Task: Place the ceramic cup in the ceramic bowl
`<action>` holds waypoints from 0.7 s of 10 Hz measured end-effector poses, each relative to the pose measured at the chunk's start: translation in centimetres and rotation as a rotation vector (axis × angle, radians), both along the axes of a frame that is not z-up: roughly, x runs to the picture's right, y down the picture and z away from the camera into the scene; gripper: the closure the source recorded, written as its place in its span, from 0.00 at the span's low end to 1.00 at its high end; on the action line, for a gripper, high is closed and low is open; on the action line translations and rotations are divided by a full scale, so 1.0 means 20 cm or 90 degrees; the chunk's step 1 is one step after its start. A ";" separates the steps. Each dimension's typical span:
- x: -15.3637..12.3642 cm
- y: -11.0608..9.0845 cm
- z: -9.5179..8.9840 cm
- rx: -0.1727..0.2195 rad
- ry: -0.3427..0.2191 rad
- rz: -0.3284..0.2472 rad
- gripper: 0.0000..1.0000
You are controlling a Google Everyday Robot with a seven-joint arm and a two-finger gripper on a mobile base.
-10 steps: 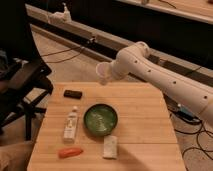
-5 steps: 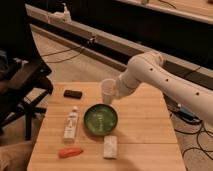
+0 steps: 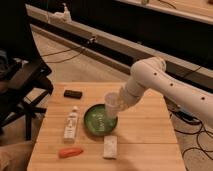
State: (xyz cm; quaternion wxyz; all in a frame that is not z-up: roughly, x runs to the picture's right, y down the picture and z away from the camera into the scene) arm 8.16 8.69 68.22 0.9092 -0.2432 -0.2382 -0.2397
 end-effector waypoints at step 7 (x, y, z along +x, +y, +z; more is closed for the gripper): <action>-0.20 0.11 0.09 -0.004 -0.053 -0.033 1.00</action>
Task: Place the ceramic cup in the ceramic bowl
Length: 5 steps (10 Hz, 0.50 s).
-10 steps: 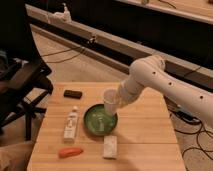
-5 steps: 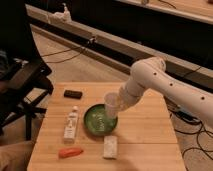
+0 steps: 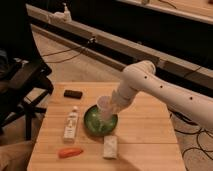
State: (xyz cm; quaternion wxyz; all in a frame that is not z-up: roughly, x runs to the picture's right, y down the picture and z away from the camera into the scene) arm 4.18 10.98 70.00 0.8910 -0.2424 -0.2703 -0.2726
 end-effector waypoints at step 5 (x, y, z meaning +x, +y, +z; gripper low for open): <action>-0.11 0.11 0.18 0.009 -0.026 -0.001 0.65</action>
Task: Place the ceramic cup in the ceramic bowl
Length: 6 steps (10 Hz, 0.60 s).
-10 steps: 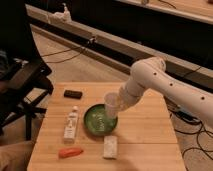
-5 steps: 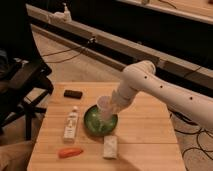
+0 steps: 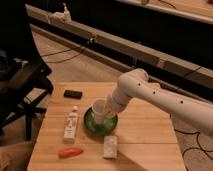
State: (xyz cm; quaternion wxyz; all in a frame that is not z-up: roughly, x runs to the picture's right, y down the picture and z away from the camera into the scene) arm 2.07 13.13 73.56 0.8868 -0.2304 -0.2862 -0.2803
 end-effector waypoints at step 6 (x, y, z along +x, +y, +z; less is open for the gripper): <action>-0.01 0.03 0.18 0.027 0.002 0.046 0.20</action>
